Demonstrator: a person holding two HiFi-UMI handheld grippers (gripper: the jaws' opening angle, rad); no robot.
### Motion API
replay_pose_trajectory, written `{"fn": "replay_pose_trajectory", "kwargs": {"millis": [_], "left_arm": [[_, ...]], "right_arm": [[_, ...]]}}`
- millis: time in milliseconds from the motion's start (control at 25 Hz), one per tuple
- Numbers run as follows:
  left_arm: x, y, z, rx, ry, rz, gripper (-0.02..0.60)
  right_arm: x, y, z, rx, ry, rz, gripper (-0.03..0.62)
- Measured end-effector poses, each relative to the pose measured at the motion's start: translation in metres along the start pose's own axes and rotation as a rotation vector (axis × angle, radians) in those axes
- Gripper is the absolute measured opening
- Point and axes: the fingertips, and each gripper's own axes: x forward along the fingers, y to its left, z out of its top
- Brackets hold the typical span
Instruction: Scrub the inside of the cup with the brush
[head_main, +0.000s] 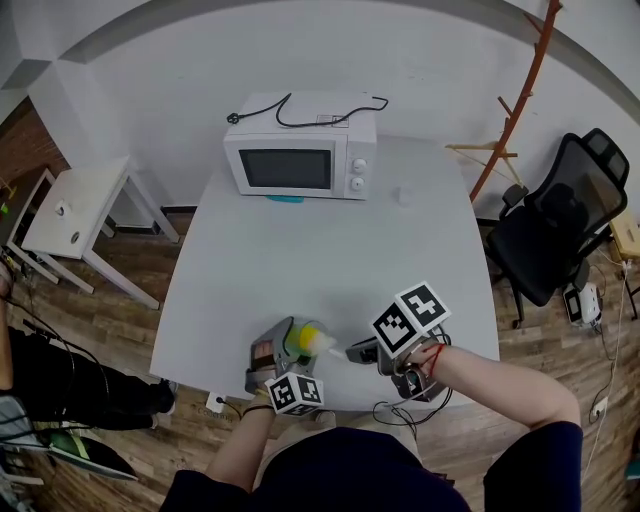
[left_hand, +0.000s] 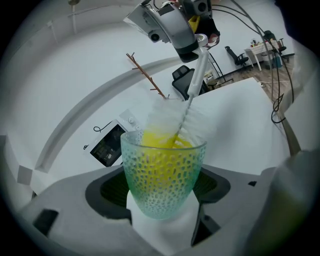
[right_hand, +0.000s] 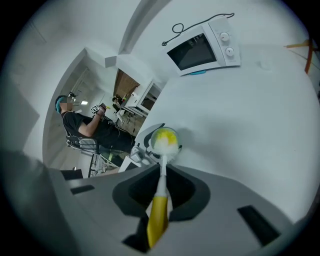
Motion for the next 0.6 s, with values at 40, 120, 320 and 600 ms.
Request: {"fn": "replay_pose_trajectory", "kwargs": {"millis": [40, 120, 320, 600], "left_arm": [[0.002, 0.001, -0.002, -0.008, -0.001, 0.002, 0.382], [0.006, 0.004, -0.007, -0.032, 0.002, 0.007, 0.382], [0.022, 0.007, -0.026, -0.116, 0.032, 0.000, 0.382], [0.046, 0.002, -0.034, -0.351, 0.044, -0.063, 0.382]], "right_arm": [[-0.003, 0.000, -0.001, -0.002, -0.008, 0.001, 0.049], [-0.009, -0.001, -0.002, 0.000, -0.026, 0.008, 0.049], [-0.024, -0.001, -0.009, 0.011, -0.069, 0.024, 0.049], [-0.040, -0.007, -0.004, 0.051, -0.176, 0.060, 0.049]]}}
